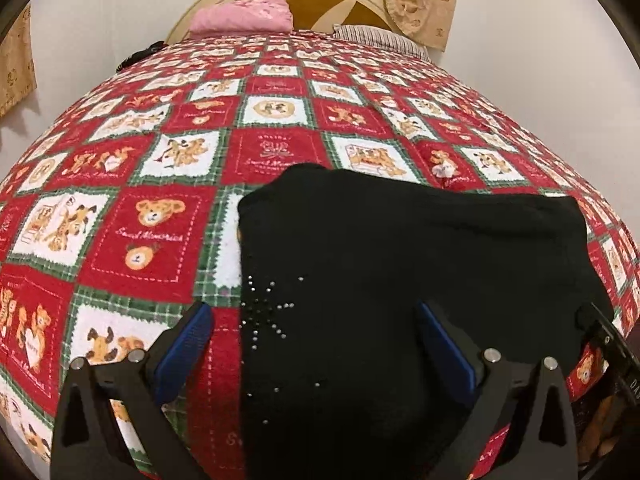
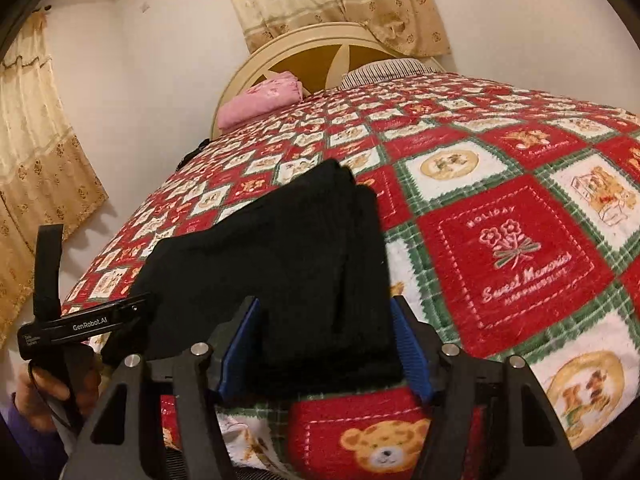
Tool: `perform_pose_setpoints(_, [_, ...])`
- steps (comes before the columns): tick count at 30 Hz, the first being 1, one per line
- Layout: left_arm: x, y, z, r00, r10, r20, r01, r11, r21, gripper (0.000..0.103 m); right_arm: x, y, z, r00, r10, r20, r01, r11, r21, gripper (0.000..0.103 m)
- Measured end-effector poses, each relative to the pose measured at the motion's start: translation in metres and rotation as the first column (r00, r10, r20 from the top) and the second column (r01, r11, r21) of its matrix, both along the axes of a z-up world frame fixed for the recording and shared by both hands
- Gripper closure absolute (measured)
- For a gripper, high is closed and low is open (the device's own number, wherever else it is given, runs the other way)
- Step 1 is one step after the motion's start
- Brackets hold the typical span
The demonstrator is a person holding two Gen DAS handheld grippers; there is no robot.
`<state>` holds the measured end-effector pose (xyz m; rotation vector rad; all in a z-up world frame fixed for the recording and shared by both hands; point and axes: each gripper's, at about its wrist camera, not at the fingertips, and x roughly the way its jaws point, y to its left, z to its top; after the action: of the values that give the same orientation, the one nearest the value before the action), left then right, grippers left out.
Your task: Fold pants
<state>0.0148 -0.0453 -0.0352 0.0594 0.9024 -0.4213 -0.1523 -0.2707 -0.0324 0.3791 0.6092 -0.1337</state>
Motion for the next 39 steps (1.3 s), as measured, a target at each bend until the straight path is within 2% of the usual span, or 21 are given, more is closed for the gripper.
perform_pose_setpoints(3, [0.0,0.0,0.0,1.0,0.0,-0.003,0.0,1.0,-0.001,0.0,-0.002,-0.004,-0.003,1.0,0.011,0.009,-0.011,1.0,0.014,0.046])
perform_pose_setpoints(7, [0.001,-0.002,-0.001,1.0,0.003,-0.005,-0.003,1.0,0.002,0.0,-0.002,-0.009,-0.004,1.0,0.019,0.01,-0.02,0.999,0.048,0.06])
perform_pose_setpoints(10, [0.001,-0.003,-0.001,1.0,0.013,-0.01,-0.013,1.0,0.003,0.0,0.0,-0.002,-0.005,1.0,0.027,0.01,-0.027,0.999,0.023,0.065])
perform_pose_setpoints(13, [0.001,-0.004,-0.002,0.999,0.027,-0.021,-0.027,1.0,0.001,0.0,0.001,0.002,-0.005,1.0,0.029,0.008,-0.029,1.0,0.0,0.066])
perform_pose_setpoints(18, [-0.002,-0.006,-0.001,1.0,0.015,-0.026,-0.015,1.0,0.002,0.0,-0.002,-0.007,-0.008,0.999,0.023,0.029,-0.025,0.997,0.072,0.066])
perform_pose_setpoints(24, [-0.008,-0.005,-0.002,1.0,-0.011,-0.02,0.011,0.999,-0.044,0.003,-0.002,-0.009,-0.009,0.999,0.023,0.038,-0.026,0.996,0.085,0.066])
perform_pose_setpoints(28, [-0.009,-0.008,-0.001,0.999,-0.032,-0.023,0.031,0.998,-0.047,0.004,-0.003,-0.012,-0.012,0.999,0.023,0.048,-0.027,0.994,0.103,0.065])
perform_pose_setpoints(33, [-0.008,0.005,0.001,0.998,-0.045,-0.047,0.039,0.993,-0.116,0.004,-0.004,-0.016,-0.013,0.999,0.027,0.046,-0.032,0.994,0.107,0.065])
perform_pose_setpoints(39, [-0.011,0.03,-0.001,0.998,-0.02,-0.066,0.006,0.979,-0.203,0.004,-0.004,-0.018,-0.013,0.998,0.028,0.052,-0.034,0.993,0.11,0.065])
